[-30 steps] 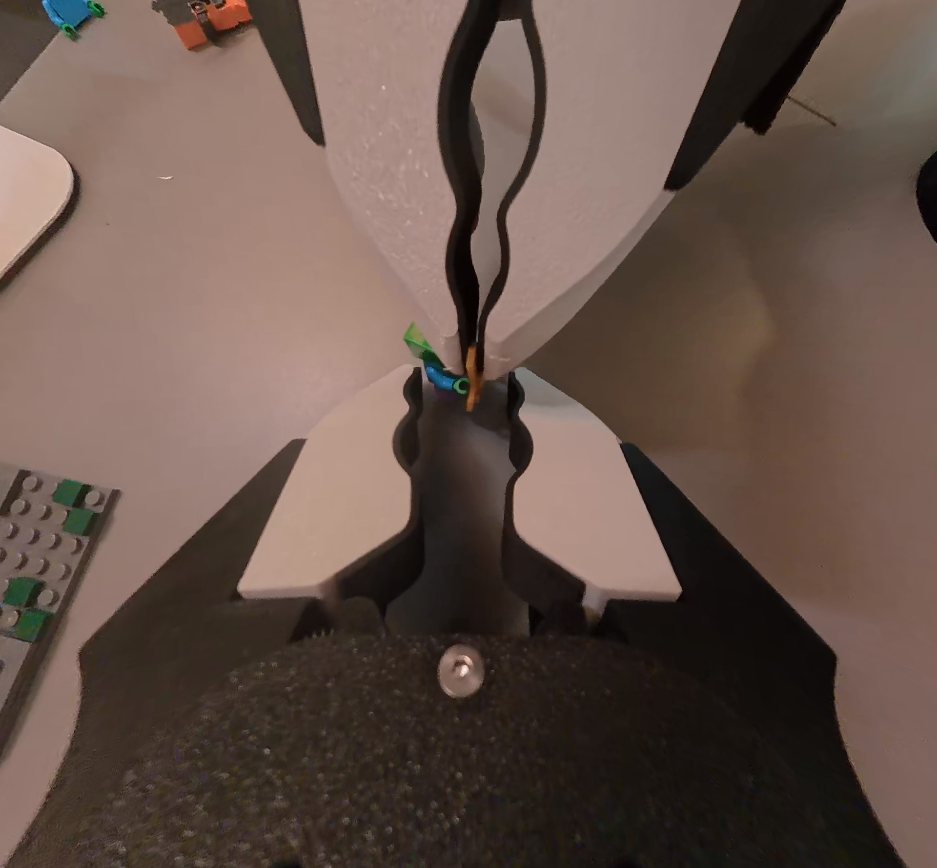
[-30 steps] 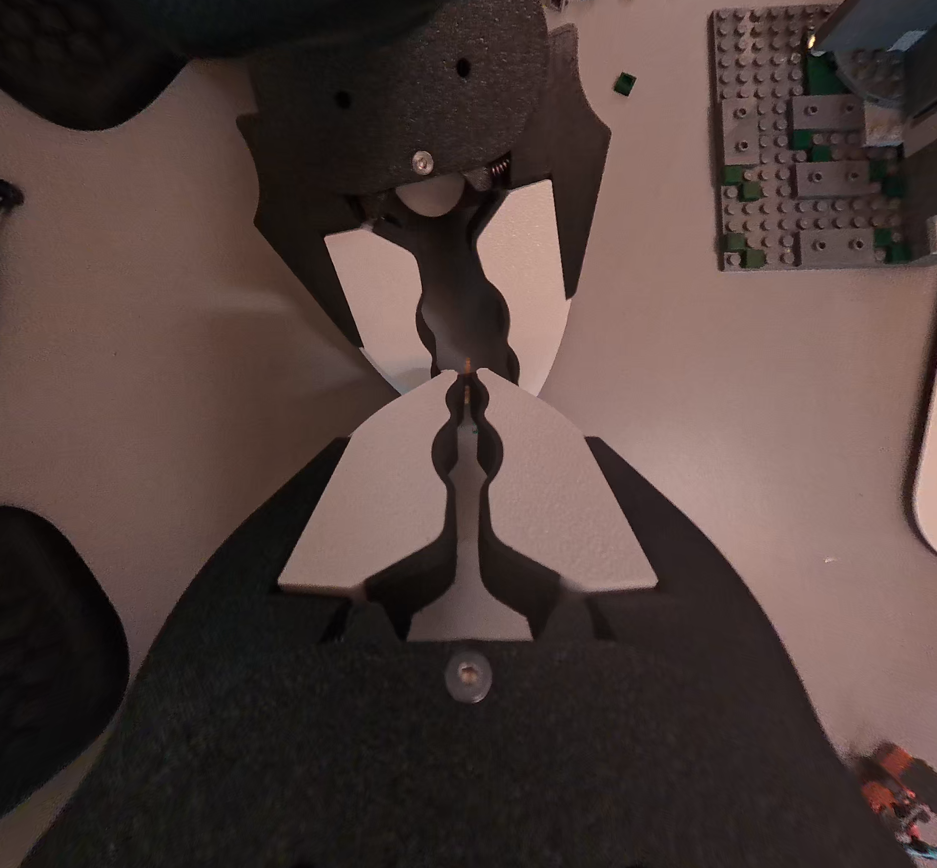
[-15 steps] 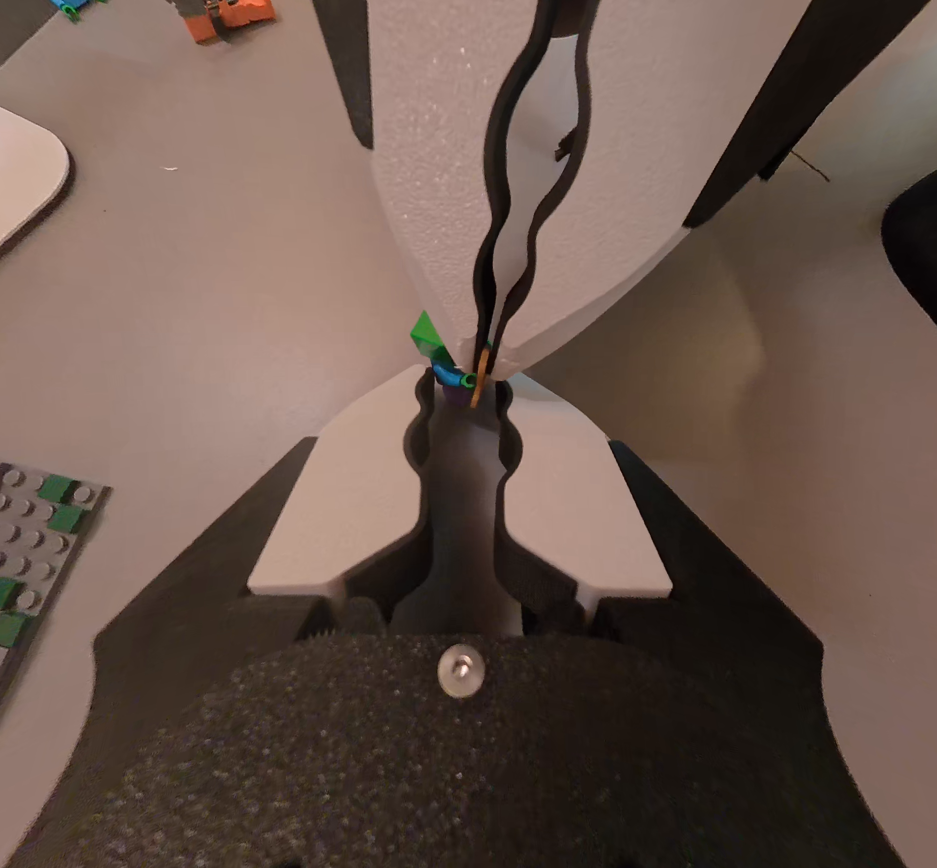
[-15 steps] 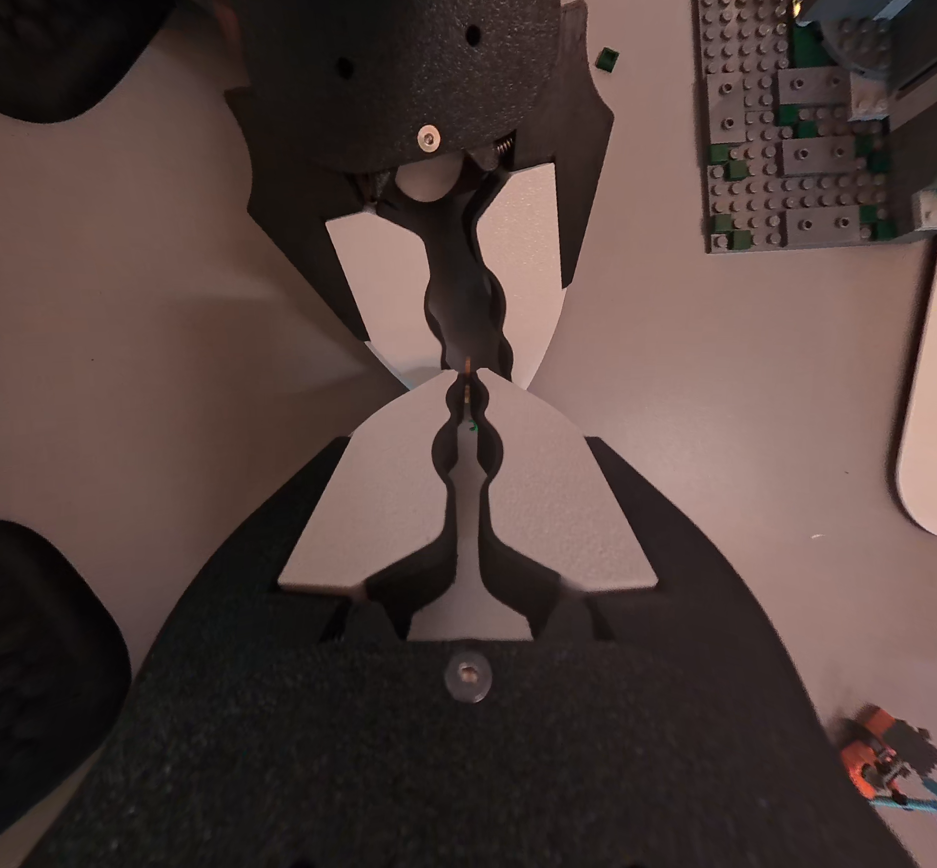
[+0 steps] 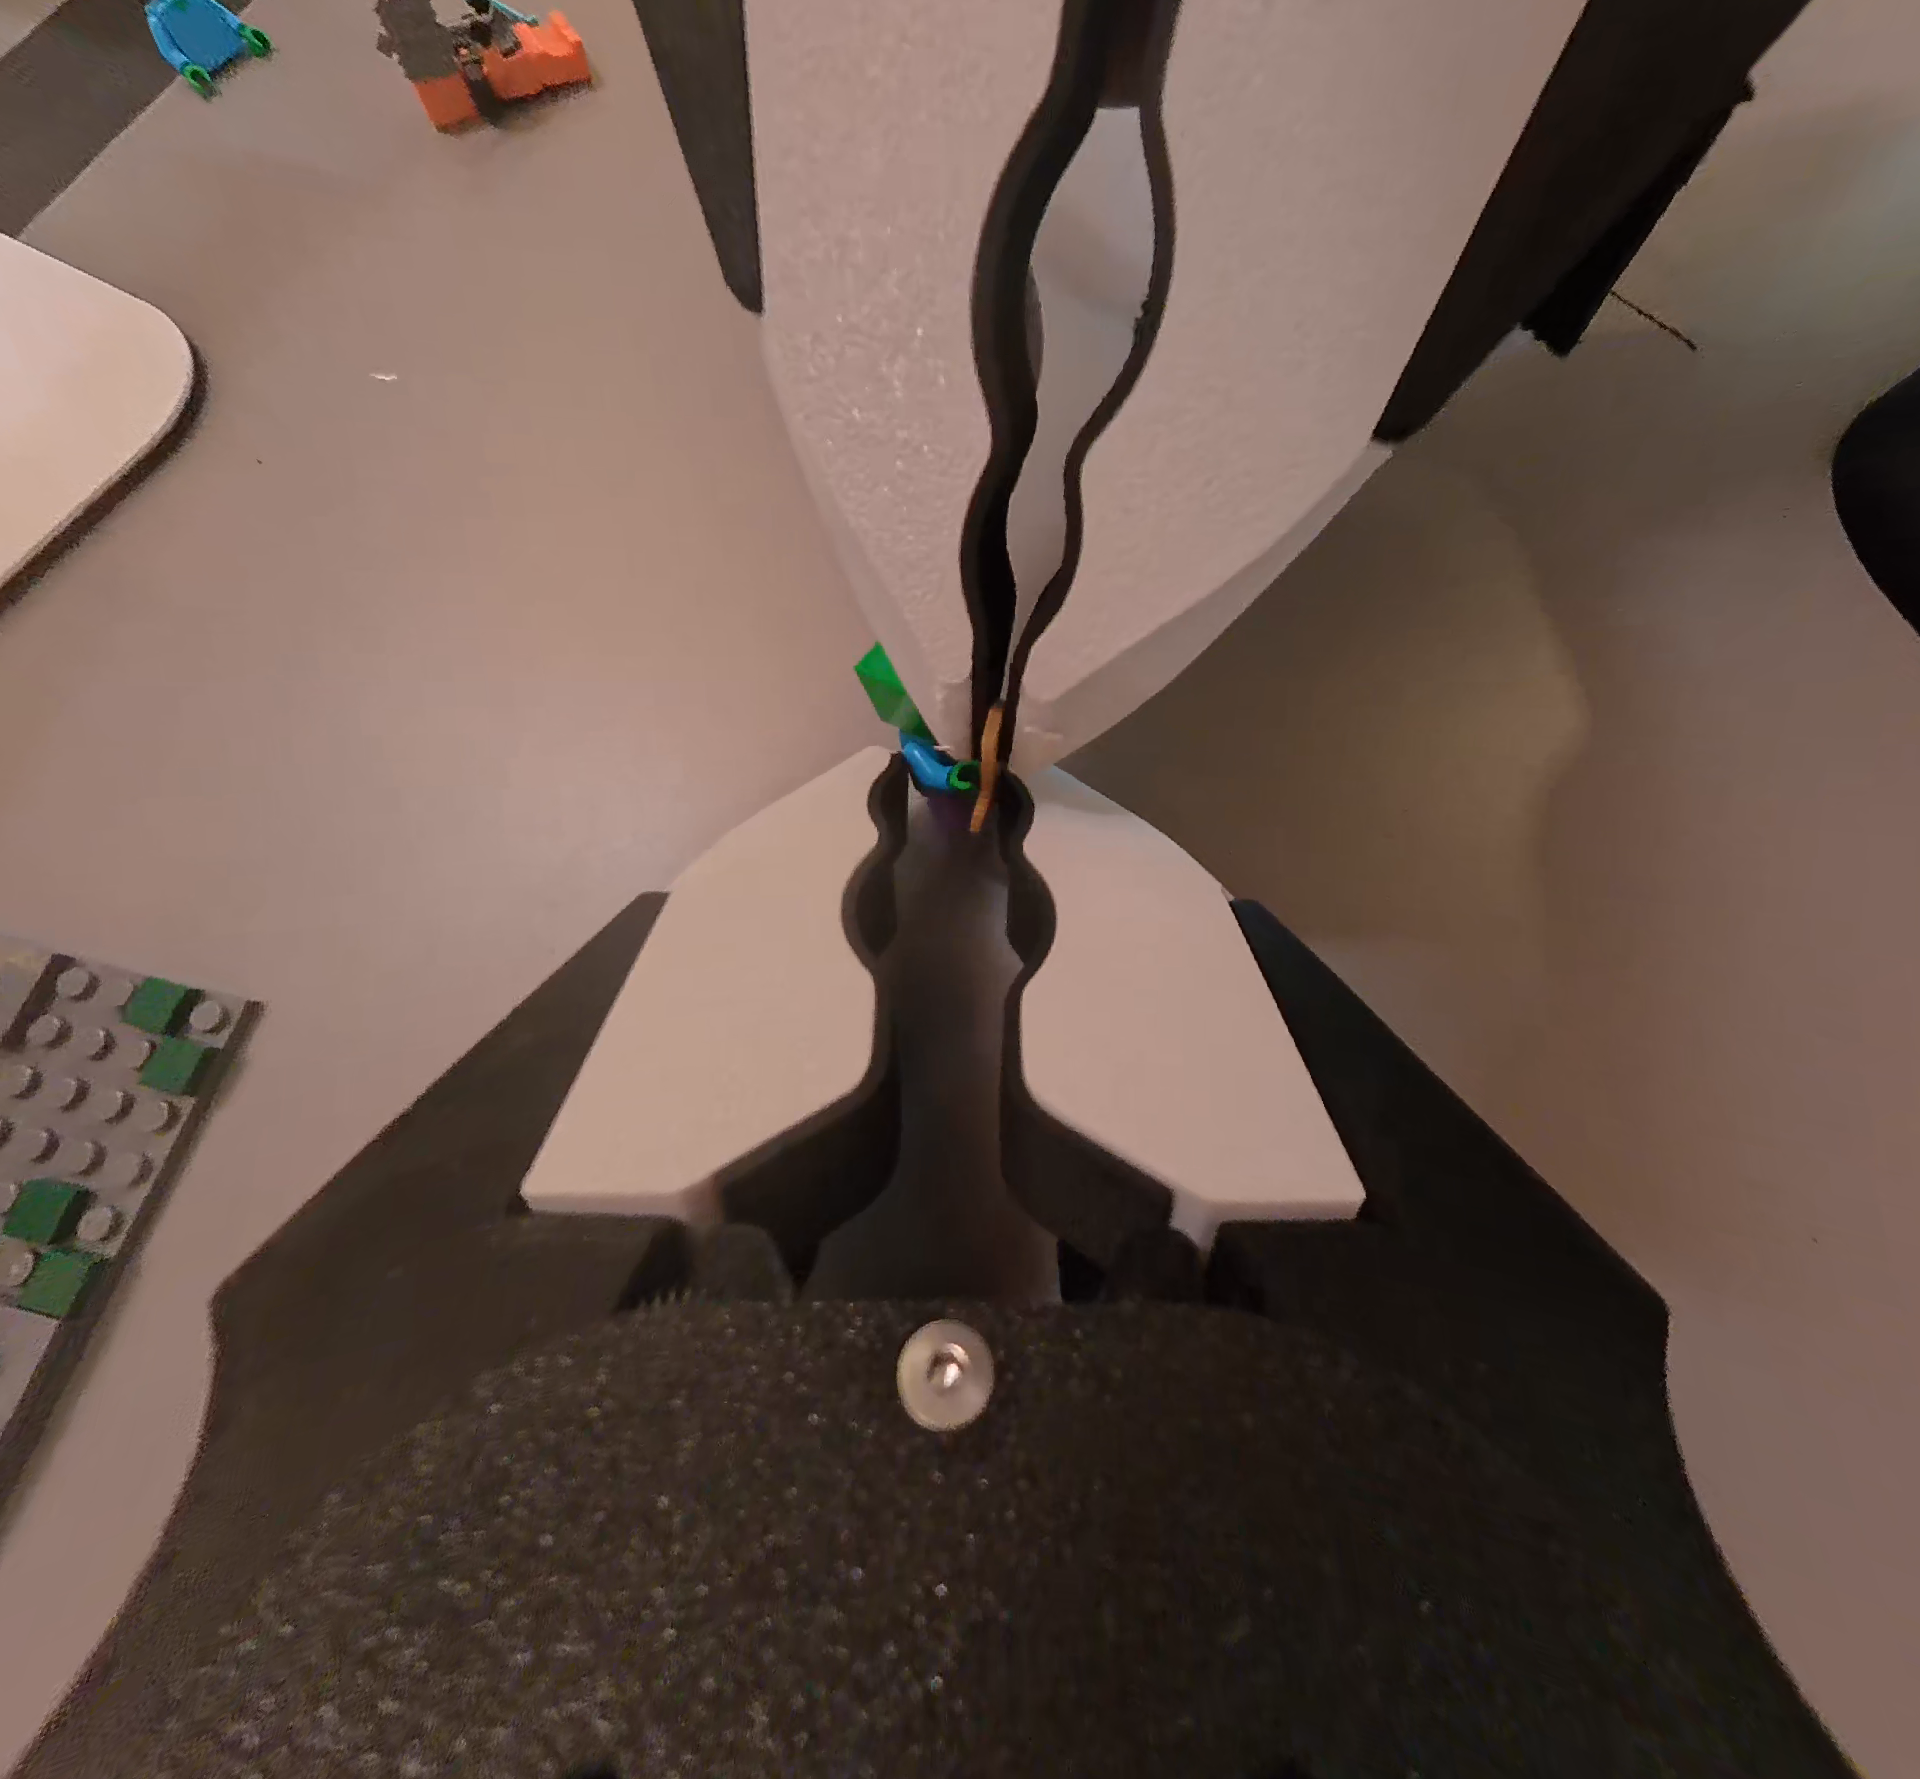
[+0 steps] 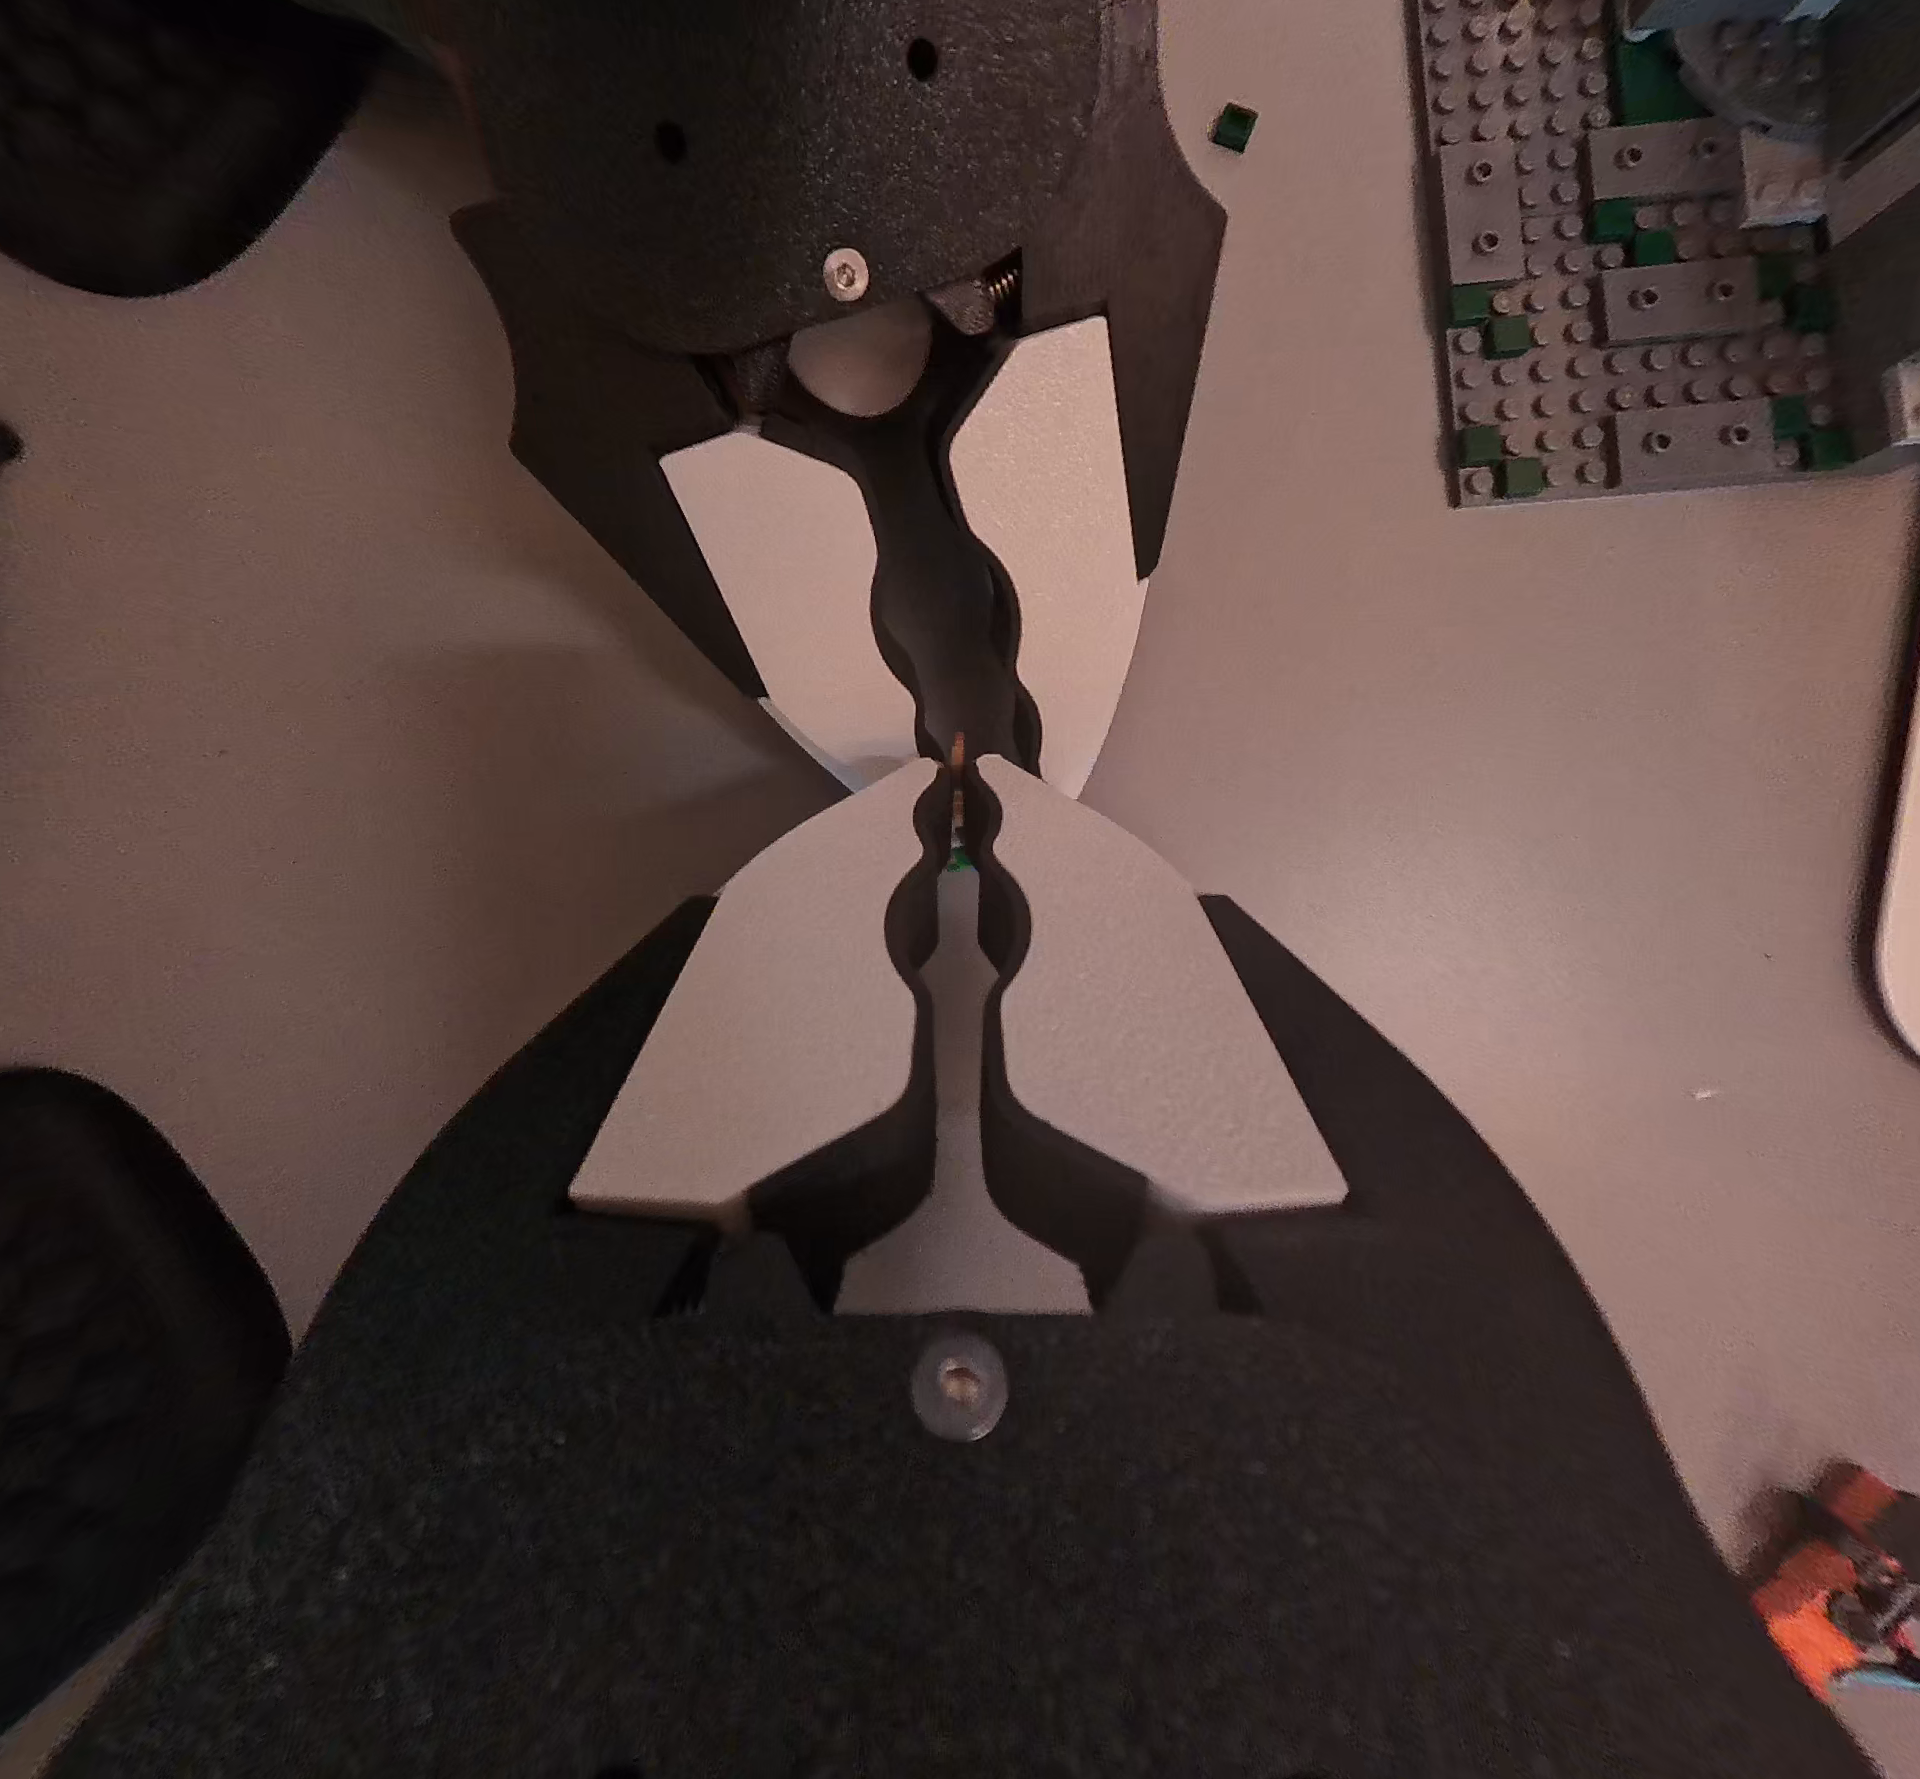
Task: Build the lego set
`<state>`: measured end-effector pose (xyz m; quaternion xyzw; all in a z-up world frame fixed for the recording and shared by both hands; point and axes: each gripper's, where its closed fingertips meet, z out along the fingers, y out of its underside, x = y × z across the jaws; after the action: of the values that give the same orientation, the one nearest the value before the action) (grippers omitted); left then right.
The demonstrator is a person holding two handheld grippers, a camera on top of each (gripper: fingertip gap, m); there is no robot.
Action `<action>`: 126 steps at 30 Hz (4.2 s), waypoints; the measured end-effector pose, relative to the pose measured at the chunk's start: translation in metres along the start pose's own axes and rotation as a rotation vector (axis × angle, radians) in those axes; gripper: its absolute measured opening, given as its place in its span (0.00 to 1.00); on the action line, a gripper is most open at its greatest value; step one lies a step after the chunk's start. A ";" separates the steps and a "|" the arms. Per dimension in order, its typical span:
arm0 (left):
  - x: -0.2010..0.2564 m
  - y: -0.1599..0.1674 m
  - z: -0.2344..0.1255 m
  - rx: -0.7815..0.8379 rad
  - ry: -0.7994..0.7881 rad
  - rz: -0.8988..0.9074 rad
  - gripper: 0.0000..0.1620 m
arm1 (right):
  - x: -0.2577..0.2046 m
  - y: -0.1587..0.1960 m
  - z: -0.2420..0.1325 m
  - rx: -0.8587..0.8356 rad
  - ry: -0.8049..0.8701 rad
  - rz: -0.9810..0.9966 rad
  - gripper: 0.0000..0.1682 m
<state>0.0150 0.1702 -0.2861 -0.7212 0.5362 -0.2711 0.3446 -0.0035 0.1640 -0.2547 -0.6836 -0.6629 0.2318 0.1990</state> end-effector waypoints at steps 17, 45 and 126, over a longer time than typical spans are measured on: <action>0.000 -0.021 -0.013 0.128 -0.065 0.041 0.11 | -0.001 -0.015 -0.021 0.182 -0.128 0.298 0.01; 0.000 -0.008 -0.017 0.089 -0.080 0.103 0.11 | -0.004 -0.015 -0.037 0.220 -0.110 0.307 0.01; 0.055 0.008 -0.005 -0.124 -0.095 0.035 0.11 | -0.038 0.019 -0.033 0.640 -0.227 0.721 0.01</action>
<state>0.0218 0.1147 -0.2884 -0.7436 0.5477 -0.1967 0.3292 0.0307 0.1263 -0.2368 -0.7445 -0.2973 0.5507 0.2327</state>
